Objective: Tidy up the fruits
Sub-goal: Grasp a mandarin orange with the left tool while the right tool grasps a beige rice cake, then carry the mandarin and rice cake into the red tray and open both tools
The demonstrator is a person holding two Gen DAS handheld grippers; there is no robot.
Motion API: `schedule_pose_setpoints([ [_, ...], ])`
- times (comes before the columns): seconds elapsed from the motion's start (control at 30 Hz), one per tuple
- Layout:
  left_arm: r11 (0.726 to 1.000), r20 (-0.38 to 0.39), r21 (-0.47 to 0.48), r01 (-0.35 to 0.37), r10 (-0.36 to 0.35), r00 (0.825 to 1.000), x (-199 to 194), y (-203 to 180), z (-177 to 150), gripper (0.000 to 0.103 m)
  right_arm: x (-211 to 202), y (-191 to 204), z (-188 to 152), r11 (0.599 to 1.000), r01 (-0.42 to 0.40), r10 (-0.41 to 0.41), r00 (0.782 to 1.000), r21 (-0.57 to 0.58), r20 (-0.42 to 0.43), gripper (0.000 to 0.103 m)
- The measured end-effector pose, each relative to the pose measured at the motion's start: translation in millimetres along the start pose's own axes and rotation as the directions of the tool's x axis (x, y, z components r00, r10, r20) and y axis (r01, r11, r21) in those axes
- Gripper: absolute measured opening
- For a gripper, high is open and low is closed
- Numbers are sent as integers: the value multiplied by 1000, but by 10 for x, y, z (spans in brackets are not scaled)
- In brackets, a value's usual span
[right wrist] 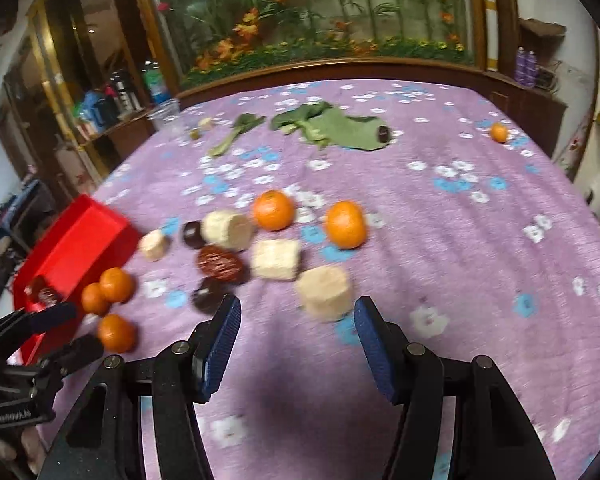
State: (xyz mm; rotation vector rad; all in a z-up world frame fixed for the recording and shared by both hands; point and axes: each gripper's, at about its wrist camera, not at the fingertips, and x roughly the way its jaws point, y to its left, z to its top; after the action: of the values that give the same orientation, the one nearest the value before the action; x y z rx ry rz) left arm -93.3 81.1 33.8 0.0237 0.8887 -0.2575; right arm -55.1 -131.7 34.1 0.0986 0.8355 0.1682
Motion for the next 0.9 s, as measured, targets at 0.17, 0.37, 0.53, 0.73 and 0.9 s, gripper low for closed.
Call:
schedule_pose_setpoints([
  [0.17, 1000, -59, 20, -13, 14, 998, 202, -43, 5, 51, 210, -68, 43, 999, 39, -41, 997, -36, -60, 63],
  [0.37, 1000, -81, 14, -16, 17, 997, 303, -48, 21, 41, 359, -66, 56, 997, 48, -52, 996, -54, -79, 62],
  [0.53, 1000, -74, 24, -10, 12, 997, 305, -80, 20, 30, 384, -19, 57, 996, 47, -52, 996, -77, -70, 38],
  [0.73, 1000, -70, 12, -8, 9, 998, 290, -71, 10, 30, 374, 31, 35, 994, 63, -68, 996, -84, -64, 37],
  [0.9, 1000, -63, 16, -15, 16, 998, 276, -93, 0, 29, 346, 43, 30, 995, 64, -69, 996, -77, -61, 37],
])
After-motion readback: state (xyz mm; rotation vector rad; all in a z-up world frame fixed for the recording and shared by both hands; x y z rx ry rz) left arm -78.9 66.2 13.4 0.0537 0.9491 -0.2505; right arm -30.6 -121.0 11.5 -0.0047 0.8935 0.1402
